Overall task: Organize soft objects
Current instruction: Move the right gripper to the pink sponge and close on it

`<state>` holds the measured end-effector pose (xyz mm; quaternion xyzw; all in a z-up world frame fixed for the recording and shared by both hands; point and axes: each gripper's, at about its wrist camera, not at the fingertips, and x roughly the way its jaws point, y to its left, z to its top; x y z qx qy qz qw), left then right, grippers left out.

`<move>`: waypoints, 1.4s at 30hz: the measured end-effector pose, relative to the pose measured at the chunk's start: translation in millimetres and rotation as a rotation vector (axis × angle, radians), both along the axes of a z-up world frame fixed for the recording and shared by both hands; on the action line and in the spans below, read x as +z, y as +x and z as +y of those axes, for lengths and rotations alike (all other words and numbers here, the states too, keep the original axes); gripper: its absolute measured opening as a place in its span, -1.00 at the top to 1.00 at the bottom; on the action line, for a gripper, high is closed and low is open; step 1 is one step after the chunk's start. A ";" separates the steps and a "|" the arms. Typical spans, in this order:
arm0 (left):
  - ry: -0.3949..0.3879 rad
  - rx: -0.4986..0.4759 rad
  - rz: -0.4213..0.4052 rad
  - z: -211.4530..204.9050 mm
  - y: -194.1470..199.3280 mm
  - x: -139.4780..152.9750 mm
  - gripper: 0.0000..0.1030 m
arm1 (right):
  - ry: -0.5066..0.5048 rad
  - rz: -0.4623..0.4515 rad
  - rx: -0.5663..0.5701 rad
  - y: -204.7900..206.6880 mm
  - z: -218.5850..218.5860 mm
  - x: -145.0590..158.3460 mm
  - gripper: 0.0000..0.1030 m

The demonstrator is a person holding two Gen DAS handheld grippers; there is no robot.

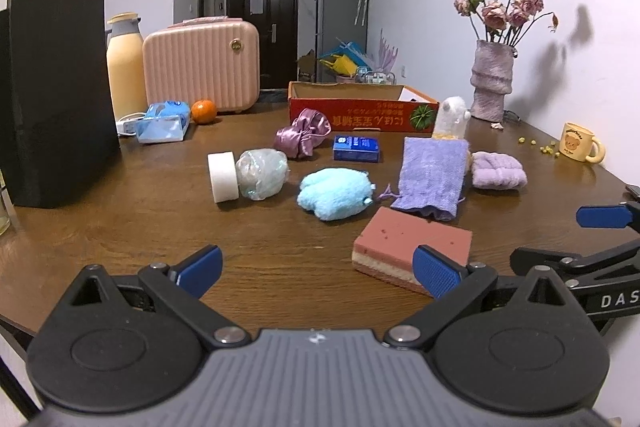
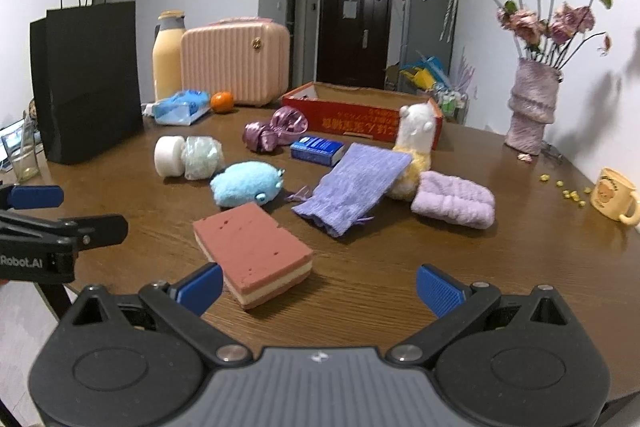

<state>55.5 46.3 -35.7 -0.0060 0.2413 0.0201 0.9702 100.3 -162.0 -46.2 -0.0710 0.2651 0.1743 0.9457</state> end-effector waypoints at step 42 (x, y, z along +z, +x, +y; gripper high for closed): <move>-0.086 0.062 0.098 48.0 50.9 -36.4 -1.00 | -0.085 0.162 0.267 97.8 78.9 -50.5 -0.74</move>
